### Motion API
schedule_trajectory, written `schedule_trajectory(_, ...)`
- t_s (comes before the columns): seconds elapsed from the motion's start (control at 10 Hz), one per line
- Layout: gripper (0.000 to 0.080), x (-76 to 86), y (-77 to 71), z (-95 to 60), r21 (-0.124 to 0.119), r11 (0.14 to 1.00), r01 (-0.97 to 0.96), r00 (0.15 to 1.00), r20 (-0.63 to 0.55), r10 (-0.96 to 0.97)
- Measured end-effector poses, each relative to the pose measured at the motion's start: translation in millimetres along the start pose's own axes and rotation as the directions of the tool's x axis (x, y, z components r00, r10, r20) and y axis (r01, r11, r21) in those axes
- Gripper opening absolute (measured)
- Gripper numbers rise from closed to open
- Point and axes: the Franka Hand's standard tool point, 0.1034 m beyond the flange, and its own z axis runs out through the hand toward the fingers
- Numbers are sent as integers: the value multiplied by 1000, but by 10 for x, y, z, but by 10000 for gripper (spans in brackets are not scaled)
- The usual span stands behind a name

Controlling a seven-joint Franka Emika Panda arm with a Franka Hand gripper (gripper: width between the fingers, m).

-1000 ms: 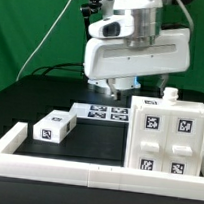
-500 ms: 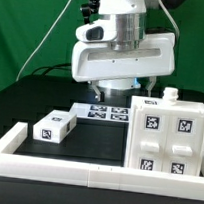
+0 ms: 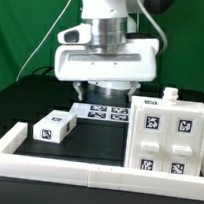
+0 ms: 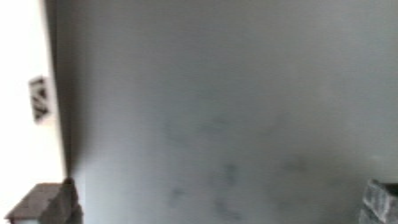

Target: Assemble cabinet

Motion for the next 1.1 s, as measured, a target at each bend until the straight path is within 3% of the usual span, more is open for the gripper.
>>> schedule_trajectory(0.3,797,64,400,-62,-22,998,-53,998,-25,52)
schedule_trajectory(0.8,797,51,368,-44,-21,999,-32,999,-20,31)
schedule_trajectory(1.1,797,24,719,106,-44,999,-32,999,-25,31)
